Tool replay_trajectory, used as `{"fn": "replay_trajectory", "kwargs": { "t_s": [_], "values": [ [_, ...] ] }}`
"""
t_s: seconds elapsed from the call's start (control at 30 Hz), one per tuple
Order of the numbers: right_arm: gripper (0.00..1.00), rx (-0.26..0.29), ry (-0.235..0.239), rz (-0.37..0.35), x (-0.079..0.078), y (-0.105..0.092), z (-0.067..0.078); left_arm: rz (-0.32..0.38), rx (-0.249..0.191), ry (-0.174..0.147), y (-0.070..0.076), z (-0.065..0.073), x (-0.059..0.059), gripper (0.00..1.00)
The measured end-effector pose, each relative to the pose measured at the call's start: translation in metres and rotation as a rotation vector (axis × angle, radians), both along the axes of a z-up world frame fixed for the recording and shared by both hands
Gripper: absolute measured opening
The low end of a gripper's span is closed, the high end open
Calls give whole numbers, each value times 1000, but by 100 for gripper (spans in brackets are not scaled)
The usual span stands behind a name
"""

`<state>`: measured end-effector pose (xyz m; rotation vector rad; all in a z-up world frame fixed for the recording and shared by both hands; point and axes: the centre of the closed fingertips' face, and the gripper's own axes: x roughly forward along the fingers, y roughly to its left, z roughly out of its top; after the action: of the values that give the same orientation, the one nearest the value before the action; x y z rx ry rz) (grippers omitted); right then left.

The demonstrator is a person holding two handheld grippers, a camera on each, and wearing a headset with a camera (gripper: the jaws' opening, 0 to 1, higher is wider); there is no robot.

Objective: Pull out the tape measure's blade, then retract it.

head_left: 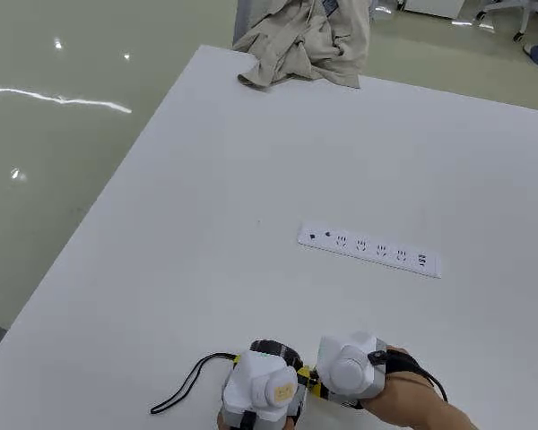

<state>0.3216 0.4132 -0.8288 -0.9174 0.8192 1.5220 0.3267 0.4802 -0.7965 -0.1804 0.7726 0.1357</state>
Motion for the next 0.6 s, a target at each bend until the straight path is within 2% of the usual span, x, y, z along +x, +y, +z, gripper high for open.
{"fn": "replay_trajectory", "kwargs": {
  "t_s": [0.6],
  "values": [
    [13,-4,-6,12,0,6,0,2,0,-1,0,1,0,59]
  ]
}}
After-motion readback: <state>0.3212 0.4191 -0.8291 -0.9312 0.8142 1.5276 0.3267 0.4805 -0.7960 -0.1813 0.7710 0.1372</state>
